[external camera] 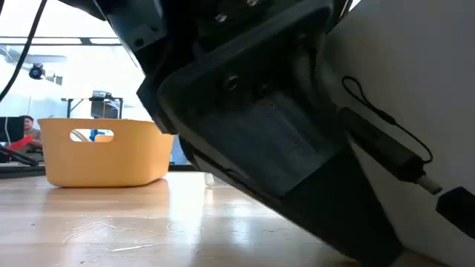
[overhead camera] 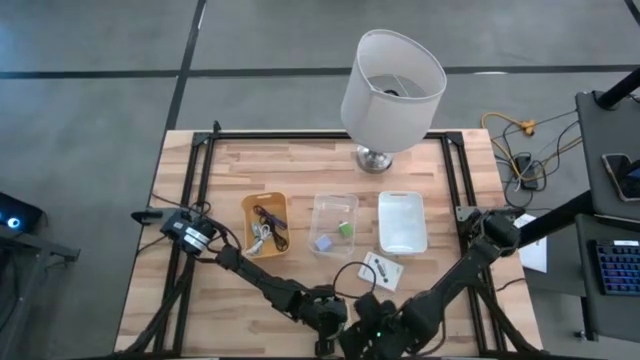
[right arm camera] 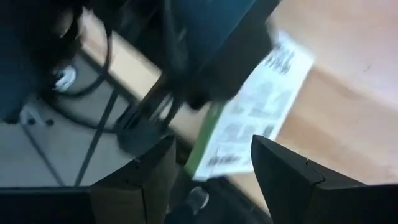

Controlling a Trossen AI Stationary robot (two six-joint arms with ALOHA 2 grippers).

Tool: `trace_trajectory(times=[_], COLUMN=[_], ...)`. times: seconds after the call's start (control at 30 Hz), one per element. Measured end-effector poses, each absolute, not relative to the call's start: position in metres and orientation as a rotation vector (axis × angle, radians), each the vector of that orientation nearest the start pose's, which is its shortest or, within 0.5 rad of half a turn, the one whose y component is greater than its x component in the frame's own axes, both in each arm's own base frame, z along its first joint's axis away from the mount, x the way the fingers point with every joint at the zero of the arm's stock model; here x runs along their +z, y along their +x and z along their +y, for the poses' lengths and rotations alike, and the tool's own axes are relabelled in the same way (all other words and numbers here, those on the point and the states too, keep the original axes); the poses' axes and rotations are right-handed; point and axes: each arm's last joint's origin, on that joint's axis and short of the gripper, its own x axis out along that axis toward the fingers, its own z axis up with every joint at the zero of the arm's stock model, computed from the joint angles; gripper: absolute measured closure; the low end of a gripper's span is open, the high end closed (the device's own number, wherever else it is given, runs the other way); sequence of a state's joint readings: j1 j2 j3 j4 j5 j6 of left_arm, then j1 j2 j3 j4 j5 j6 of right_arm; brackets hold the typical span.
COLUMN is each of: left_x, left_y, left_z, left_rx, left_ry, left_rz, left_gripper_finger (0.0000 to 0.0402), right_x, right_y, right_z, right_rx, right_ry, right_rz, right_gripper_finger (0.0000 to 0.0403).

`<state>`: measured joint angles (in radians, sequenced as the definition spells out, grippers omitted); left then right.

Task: Pick and place items into bin
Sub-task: Put the bottom white card reader box into the white bin

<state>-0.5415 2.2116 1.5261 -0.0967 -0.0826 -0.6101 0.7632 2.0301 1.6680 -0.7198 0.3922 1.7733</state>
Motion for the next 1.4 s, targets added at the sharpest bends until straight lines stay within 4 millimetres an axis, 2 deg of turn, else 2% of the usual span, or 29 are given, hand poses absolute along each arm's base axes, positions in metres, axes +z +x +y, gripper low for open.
trace_trajectory(times=[0.13,0.3,0.5,0.63,0.9,1.4], left_x=[0.142,0.143,0.144,0.144,0.146,0.149], left_y=[0.409,0.409,0.409,0.409,0.410,0.413], left_z=[-0.241,-0.241,-0.241,-0.241,-0.240,-0.234], left_rx=[-0.195,-0.198,-0.205,-0.219,-0.239,-0.277], left_ry=[-0.316,-0.317,-0.312,-0.295,-0.303,-0.304], left_rz=[0.833,0.827,0.824,0.824,0.829,0.836], left_gripper_finger=[0.0401,0.0402,0.0401,0.0402,0.0402,0.0402], right_x=[0.215,0.226,0.217,0.216,0.212,0.205], right_y=[0.322,0.321,0.324,0.326,0.318,0.329], right_z=[0.304,0.308,0.314,0.322,0.332,0.348], right_rx=[-0.507,-0.532,-0.529,-0.511,-0.537,-0.533], right_ry=[1.019,0.975,0.914,0.868,0.763,0.764], right_rz=[0.907,0.910,0.948,0.904,0.927,0.894], right_gripper_finger=[0.0206,0.0207,0.0207,0.0207,0.0207,0.0207])
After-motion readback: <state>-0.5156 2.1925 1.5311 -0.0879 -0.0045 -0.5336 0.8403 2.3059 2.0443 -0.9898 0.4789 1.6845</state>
